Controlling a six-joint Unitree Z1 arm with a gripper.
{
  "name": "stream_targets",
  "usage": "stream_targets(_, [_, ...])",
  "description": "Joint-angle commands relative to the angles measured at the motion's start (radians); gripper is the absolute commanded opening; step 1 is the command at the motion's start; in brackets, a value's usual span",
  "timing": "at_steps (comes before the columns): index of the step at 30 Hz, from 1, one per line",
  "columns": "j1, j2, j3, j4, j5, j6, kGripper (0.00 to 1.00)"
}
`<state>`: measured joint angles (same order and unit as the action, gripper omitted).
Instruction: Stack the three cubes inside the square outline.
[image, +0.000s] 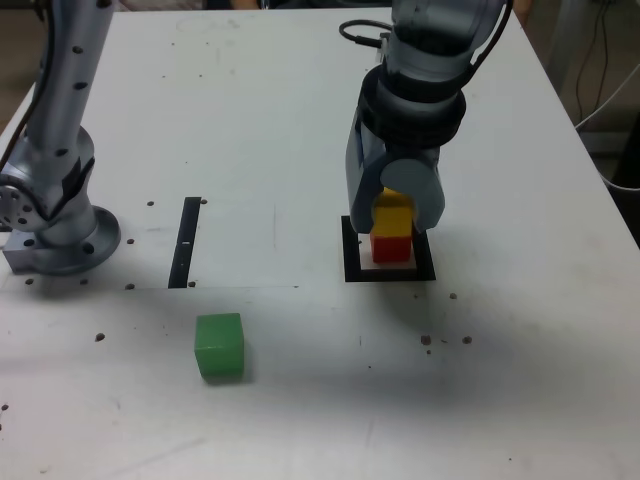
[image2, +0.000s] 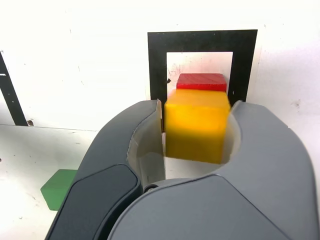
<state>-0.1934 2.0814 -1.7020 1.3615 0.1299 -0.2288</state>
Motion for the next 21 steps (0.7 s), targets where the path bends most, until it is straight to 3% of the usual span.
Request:
stream_targets(1, [0.002,0.006,0.001,-0.007,0.007,0.002,0.69])
stream_targets(5, [0.002,0.006,0.002,-0.018,0.028,0.001,0.78])
stream_targets(11, [0.002,0.001,0.003,-0.012,0.066,-0.007,0.81])
stream_targets(21, [0.002,-0.047,0.038,0.059,0.074,-0.018,0.99])
